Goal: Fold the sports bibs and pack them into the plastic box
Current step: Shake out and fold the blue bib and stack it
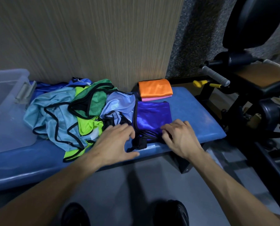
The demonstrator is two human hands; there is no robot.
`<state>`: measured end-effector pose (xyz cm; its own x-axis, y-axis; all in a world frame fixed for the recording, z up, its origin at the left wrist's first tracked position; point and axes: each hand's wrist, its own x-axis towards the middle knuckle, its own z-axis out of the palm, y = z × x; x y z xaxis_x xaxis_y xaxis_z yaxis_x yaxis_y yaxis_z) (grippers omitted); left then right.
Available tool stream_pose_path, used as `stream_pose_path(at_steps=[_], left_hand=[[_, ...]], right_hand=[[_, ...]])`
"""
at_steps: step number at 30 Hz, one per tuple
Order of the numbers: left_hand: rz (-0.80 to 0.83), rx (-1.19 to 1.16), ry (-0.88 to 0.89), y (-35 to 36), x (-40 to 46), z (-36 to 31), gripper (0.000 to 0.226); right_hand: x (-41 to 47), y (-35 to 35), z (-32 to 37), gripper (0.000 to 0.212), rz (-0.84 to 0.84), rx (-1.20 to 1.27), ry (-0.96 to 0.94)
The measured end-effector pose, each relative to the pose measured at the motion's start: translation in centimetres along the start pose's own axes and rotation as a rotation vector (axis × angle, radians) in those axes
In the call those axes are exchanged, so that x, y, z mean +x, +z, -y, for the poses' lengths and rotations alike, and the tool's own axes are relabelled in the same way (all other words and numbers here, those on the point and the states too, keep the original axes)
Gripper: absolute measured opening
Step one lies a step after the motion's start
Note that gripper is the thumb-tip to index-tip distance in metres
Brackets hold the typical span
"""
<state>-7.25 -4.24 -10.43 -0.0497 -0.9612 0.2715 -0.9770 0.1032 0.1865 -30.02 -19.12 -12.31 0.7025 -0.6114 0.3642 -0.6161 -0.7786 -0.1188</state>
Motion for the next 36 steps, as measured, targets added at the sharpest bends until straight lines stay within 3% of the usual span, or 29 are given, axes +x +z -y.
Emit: stream_pose_path(at_steps=[7, 12, 17, 22, 29, 36], left_hand=[[-0.176, -0.090, -0.154, 2.6, -1.1, -1.6, 0.021], [-0.167, -0.286, -0.208, 2.9, -0.6, -1.6, 0.015], [-0.110, -0.338, -0.211, 2.9, 0.5, -2.0, 0.013], [-0.016, -0.243, -0.105, 2.9, 0.8, -2.4, 0.008], [-0.005, 0.026, -0.010, 4.9, -0.3, -2.9, 0.043], [-0.217, 0.087, 0.075, 5.2, -0.7, -3.1, 0.014]], right_hand=[[-0.7, -0.4, 1.6, 0.063, 0.066, -0.117, -0.028], [-0.6, 0.1, 2.4, 0.062, 0.071, -0.156, -0.028], [-0.7, 0.3, 2.4, 0.059, 0.055, -0.152, -0.023], [-0.8, 0.4, 2.4, 0.057, 0.041, -0.142, -0.025], [-1.0, 0.3, 2.3, 0.058, 0.063, -0.119, -0.044], [-1.1, 0.4, 2.3, 0.060, 0.095, -0.180, -0.098]])
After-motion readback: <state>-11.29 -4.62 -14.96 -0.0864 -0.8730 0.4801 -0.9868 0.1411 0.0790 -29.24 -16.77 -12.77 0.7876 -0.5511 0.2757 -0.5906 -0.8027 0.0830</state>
